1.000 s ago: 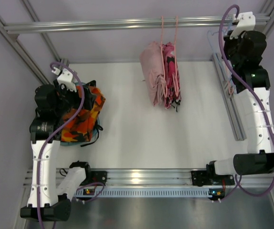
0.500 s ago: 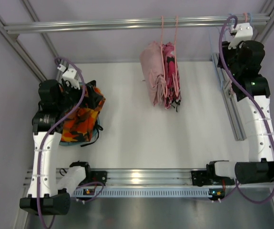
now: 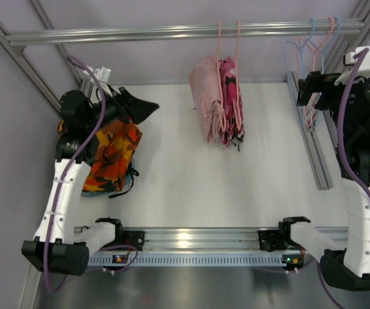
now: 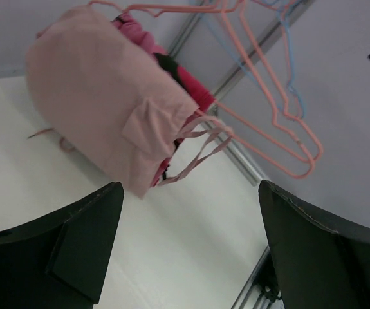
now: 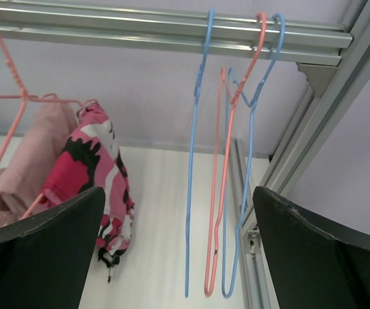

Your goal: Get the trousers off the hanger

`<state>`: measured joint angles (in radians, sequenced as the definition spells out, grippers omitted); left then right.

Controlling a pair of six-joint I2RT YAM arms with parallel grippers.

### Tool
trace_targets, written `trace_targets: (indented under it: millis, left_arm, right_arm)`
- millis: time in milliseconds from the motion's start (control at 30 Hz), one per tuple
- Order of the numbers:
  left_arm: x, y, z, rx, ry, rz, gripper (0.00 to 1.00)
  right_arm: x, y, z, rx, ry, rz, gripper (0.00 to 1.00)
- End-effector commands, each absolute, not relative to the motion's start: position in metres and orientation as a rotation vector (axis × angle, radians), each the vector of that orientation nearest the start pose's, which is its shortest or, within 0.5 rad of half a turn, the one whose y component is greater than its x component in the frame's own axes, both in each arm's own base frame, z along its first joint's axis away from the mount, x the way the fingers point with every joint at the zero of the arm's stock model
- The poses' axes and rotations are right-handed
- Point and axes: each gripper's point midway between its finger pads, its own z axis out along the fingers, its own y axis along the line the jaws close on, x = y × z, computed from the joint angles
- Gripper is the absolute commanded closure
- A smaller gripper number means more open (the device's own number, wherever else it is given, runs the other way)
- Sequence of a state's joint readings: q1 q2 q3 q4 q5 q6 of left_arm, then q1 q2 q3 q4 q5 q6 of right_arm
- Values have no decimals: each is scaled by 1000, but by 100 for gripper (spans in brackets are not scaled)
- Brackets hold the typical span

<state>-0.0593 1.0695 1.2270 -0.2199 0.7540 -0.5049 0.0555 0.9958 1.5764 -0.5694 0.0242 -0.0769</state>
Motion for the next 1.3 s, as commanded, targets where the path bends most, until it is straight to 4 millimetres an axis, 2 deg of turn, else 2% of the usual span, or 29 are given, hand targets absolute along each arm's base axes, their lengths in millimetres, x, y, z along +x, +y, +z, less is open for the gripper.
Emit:
trace_targets:
  millis: [0,33,67,133,233,267,333,367,433,567,700,933,1200,1267]
  left_arm:
    - [299,-191,456,261,1464,-1194,8]
    - [299,-201,461,270,1443,-1212,8]
    - [296,-221,464,298,1436,-1259,8]
    - [292,-246,476,290,1402,-1334,8]
    - [306,-268,482,212,1404,-1406,9]
    - [310,-281,477,204,1416,-1441,10]
    - [312,-292,483,171,1394,-1502,13]
    - [316,-304,479,166,1410,-1535,15]
    - [320,-314,481,134,1402,-1603,20]
    - [340,-339,473,75,1433,-1676,26]
    - [357,-350,471,56,1423,-1679,35]
    - [384,-364,469,9,1402,-1708,42]
    - [385,-368,477,-7,1368,-1738,59]
    - [384,-368,478,-9,1360,-1742,71]
  right_arm:
    - [270,22,485,-130,1563,53,1]
    - [265,24,483,-141,1572,64,1]
    - [261,27,482,-148,1578,77,1]
    - [249,31,477,-166,1594,106,1]
    - [236,35,468,-180,1618,127,1]
    - [232,35,467,-180,1625,130,1]
    - [225,36,463,-182,1641,139,0]
    - [223,36,463,-182,1643,139,1]
    - [219,35,460,-183,1647,136,1]
    - [215,33,449,-168,1669,128,1]
    - [213,33,447,-164,1677,132,0]
    - [213,32,443,-151,1687,134,1]
    - [213,32,440,-145,1683,137,1]
    - [215,32,439,-145,1688,137,1]
